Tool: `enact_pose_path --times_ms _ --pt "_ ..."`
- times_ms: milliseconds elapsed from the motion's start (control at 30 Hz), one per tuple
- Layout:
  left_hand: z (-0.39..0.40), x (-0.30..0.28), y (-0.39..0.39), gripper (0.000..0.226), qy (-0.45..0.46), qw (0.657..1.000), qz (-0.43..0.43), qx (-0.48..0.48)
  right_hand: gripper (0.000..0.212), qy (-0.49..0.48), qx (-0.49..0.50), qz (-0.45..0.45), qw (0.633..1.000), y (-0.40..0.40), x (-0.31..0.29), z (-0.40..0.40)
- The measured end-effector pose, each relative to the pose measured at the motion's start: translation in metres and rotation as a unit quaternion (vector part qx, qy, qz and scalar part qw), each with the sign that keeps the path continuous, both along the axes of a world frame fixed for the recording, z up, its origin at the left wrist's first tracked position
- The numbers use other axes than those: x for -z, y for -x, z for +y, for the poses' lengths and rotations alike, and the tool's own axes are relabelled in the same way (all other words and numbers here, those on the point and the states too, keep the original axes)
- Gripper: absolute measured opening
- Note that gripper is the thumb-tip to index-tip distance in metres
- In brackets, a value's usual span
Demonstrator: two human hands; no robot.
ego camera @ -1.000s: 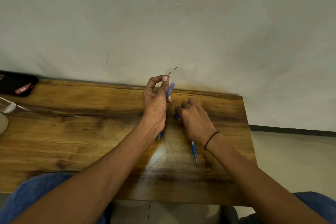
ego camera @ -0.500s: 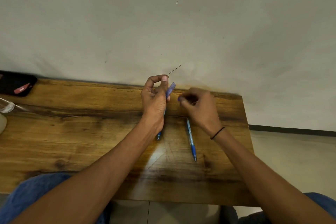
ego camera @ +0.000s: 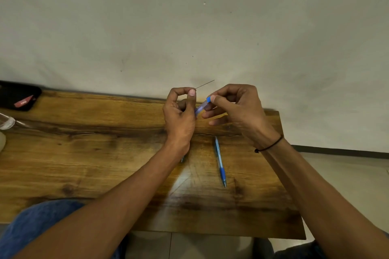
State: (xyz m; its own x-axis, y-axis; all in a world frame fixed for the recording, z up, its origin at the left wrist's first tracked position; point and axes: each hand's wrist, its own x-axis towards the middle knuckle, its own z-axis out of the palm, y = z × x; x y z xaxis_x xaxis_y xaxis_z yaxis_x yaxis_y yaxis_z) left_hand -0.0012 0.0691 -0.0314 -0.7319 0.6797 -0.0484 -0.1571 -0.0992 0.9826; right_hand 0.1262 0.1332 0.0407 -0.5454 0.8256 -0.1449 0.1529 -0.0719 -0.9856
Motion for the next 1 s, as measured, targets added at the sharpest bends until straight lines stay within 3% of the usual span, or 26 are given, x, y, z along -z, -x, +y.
enact_pose_path --times_ms 400,767,1000 --pt "-0.001 0.001 -0.002 0.014 0.001 0.993 0.095 -0.063 0.009 -0.002 0.019 -0.039 0.999 0.002 -0.003 -0.004" --pt "-0.004 -0.002 -0.003 0.009 -0.001 0.976 0.169 -0.14 0.012 0.052 0.02 -0.012 0.998 0.006 0.003 -0.01" --pt "-0.007 -0.006 -0.003 0.01 -0.009 0.974 0.198 -0.112 0.009 0.02 -0.037 -0.082 0.996 -0.001 -0.006 0.002"
